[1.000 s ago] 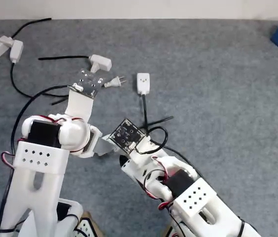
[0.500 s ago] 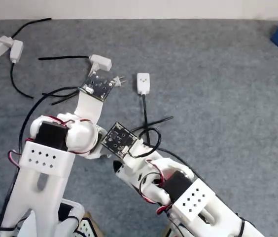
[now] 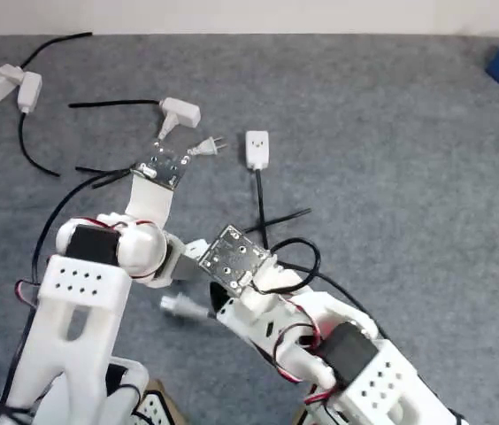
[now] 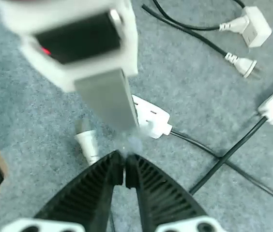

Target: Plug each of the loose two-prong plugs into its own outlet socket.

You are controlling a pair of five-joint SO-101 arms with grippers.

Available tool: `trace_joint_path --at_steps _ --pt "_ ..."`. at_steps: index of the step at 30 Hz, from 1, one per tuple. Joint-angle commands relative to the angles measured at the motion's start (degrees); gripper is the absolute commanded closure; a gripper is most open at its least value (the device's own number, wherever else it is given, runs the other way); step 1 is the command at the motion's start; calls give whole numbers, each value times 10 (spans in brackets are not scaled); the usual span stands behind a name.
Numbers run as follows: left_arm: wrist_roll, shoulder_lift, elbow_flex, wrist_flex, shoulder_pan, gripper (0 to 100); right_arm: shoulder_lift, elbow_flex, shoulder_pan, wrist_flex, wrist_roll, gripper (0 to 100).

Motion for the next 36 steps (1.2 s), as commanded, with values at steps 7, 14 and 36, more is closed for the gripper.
trace_joint_path --at_steps 7,14,36 --pt "-1 -7 -25 -7 -33 652 -10 45 -4 -15 14 992" --pt "93 -6 -97 -9 -211 652 44 86 -46 -20 19 992" --pt "-81 -6 34 -186 -536 652 628 -219 -98 -94 155 984"
